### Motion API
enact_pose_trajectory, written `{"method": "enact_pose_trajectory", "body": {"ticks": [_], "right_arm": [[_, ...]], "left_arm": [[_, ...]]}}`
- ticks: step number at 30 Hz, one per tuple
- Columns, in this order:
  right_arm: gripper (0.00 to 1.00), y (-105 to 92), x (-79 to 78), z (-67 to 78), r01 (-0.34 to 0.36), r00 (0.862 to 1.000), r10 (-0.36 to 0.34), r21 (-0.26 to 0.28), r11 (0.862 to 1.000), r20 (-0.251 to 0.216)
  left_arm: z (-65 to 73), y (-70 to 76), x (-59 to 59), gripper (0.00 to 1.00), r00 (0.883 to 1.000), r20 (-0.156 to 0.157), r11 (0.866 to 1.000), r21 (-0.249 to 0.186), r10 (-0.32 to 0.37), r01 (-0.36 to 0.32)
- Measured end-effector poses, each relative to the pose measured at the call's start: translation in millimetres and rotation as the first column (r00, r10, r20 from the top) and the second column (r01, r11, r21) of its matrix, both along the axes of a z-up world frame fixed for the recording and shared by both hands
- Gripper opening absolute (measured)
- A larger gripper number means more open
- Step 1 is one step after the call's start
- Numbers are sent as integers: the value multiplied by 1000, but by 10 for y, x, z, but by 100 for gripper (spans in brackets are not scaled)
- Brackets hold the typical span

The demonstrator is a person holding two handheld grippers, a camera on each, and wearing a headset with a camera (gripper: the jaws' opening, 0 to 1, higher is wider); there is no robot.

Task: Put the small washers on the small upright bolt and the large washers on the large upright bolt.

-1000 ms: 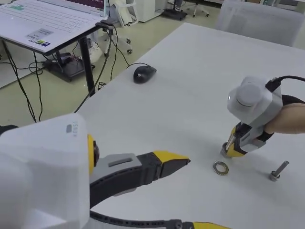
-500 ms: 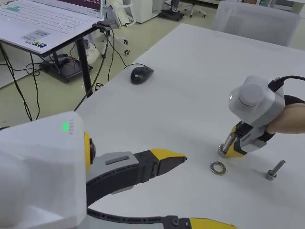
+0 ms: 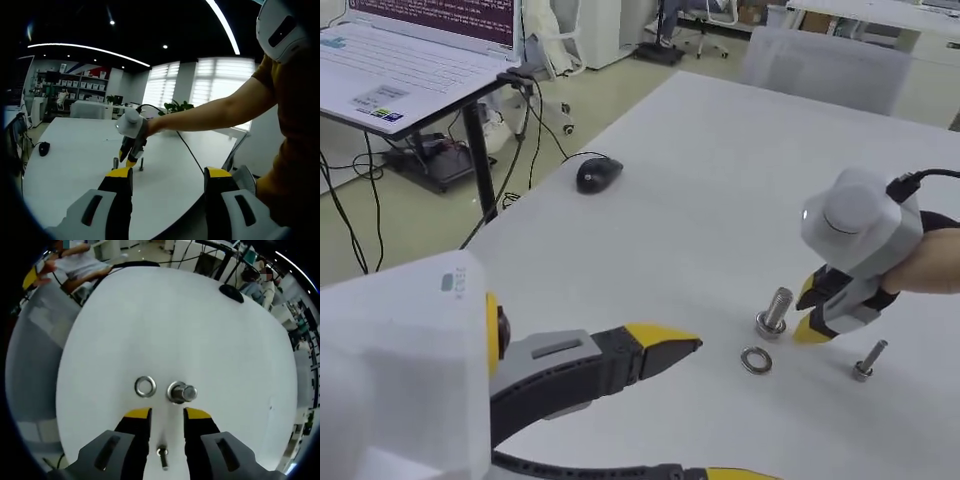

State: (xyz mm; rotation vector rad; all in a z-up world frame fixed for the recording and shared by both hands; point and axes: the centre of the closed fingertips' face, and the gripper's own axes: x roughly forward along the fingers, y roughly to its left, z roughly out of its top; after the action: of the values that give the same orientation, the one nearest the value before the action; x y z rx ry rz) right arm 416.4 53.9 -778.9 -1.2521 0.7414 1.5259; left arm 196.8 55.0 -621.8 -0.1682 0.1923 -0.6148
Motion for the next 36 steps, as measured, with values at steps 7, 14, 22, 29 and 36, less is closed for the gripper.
{"method": "enact_pose_trajectory", "body": {"ticks": [7, 14, 22, 29, 36], "right_arm": [[26, 8, -214, -31, 7, 999, -6, 24, 1000, -45], [27, 66, -359, -155, -6, 998, 8, 22, 1000, -69], [27, 157, -395, -269, -13, 996, 14, 14, 1000, -83], [31, 223, -369, -370, -5, 996, 5, 6, 1000, -85], [32, 260, -367, -444, 3, 995, -4, -8, 1000, -98]], "left_arm": [[30, -10, -71, 57, 1000, 10, 1000, 6, 4, -4], [19, -6, -124, 57, 1000, 8, 1000, 6, 13, -13], [25, 24, -144, 57, 1000, 8, 1000, 2, 29, -29], [18, 56, -127, 57, 999, 5, 999, 0, 36, -36], [4, 72, -88, 57, 1000, -1, 1000, -1, 31, -31]]}}
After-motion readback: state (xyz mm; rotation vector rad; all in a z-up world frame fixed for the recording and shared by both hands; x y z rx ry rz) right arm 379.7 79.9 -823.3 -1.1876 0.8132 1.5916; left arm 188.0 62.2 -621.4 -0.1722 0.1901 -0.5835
